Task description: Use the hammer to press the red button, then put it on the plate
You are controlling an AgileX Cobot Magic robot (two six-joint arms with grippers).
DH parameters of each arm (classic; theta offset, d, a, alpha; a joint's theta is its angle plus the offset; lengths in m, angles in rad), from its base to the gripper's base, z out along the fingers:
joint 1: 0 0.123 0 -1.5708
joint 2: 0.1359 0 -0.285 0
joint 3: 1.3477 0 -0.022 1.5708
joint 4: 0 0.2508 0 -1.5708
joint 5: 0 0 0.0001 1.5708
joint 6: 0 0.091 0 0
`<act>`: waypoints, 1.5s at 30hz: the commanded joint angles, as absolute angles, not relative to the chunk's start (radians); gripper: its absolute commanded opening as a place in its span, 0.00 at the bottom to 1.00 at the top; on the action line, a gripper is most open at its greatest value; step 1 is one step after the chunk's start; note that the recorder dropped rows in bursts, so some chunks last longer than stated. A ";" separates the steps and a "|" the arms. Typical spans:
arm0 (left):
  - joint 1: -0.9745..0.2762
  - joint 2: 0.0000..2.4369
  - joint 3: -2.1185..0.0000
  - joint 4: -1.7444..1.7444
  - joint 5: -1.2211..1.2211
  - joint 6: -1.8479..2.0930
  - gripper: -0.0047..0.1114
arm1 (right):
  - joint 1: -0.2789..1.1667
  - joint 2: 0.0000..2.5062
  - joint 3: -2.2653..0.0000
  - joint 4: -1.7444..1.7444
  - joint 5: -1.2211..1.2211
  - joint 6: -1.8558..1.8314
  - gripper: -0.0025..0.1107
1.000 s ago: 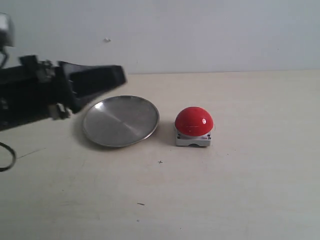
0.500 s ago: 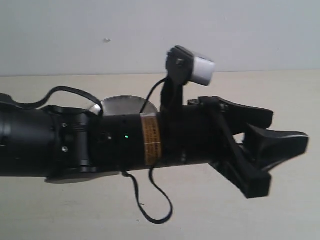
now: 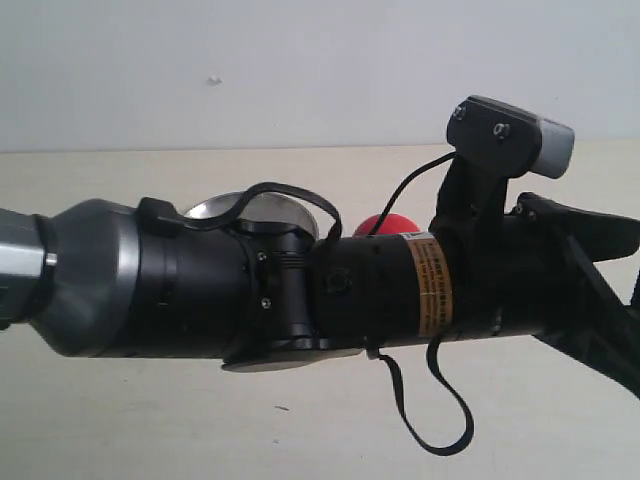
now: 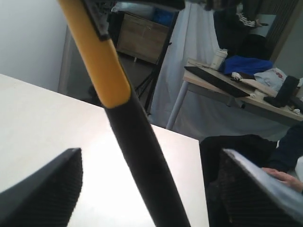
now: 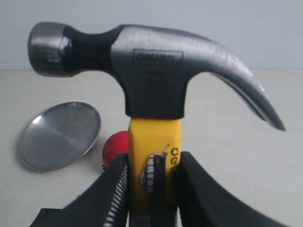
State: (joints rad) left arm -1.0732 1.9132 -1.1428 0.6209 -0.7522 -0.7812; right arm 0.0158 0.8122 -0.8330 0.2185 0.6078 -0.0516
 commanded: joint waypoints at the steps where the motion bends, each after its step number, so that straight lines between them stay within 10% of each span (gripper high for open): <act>1: -1.080 1.950 -1.203 0.602 -0.750 -0.782 0.69 | 0.013 0.805 -0.842 0.236 0.553 -0.059 0.02; 20: -1.126 2.002 -1.297 0.586 -0.619 -0.788 0.68 | 0.013 0.805 -0.842 0.248 0.551 -0.059 0.02; 35: -1.128 2.002 -1.302 0.577 -0.573 -0.784 0.06 | 0.013 0.805 -0.842 0.256 0.562 -0.059 0.02; 45: -1.125 2.002 -1.302 0.508 -0.573 -0.783 0.04 | 0.013 0.803 -0.842 0.283 0.634 -0.076 0.31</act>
